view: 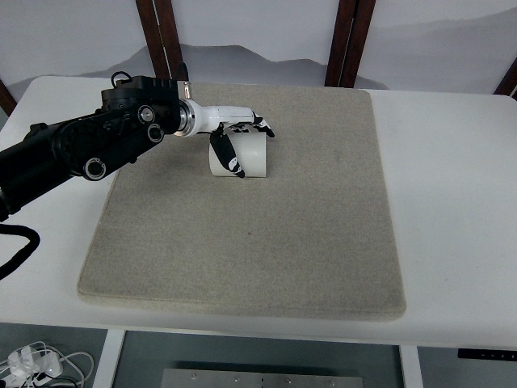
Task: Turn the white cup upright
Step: 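Lift the cup with the left hand and rotate it opening-up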
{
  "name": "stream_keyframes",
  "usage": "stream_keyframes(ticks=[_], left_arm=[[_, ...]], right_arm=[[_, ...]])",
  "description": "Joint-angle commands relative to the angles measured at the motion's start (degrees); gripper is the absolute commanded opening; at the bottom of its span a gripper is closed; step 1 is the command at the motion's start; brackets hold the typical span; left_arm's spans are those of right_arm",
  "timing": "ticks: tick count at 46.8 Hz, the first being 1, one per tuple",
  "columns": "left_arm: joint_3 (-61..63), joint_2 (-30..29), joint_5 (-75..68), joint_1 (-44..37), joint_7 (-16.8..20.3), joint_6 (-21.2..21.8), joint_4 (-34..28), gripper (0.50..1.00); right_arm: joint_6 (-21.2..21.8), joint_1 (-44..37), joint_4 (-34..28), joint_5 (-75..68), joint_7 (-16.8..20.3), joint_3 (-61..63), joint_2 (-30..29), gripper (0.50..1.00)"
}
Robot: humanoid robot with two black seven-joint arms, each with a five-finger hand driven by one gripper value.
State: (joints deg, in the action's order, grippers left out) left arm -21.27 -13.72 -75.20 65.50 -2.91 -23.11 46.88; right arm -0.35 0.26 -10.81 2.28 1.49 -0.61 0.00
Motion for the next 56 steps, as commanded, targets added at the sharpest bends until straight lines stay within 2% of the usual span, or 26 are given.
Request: stream_keyframes(ticks=[1,6,13,25,37,44,56], left_arm=[[-0.09,0.01,0.23,0.07,0.01,-0.01,-0.03,0.746],[-0.26,-0.07,0.32,0.24,0.01,-0.09,-0.03,0.641],[-0.96,-0.07,1.02,0.68,0.01,-0.09,-0.82,0.613],[-6.94,-0.07,5.94,0.94,0.62,-0.89,-2.4,0.613],[-8.52,-0.86,23.51,1.12,0.97,-0.89,-3.72,0.63],[-10.46,-1.04,31.6,0.95,1.5,-1.15,-6.71,0.63],[-13.62,-0.95,40.4,-0.72,7.56,-4.93,-11.1,0.632]], right_arm=[[0.0,0.0,0.0,0.0,0.0,0.0,0.0,0.952],[0.0,0.0,0.0,0.0,0.0,0.0,0.0,0.952],[0.0,0.0,0.0,0.0,0.0,0.0,0.0,0.952],[0.0,0.0,0.0,0.0,0.0,0.0,0.0,0.952],[0.0,0.0,0.0,0.0,0.0,0.0,0.0,0.952],[0.0,0.0,0.0,0.0,0.0,0.0,0.0,0.952],[0.0,0.0,0.0,0.0,0.0,0.0,0.0,0.952]])
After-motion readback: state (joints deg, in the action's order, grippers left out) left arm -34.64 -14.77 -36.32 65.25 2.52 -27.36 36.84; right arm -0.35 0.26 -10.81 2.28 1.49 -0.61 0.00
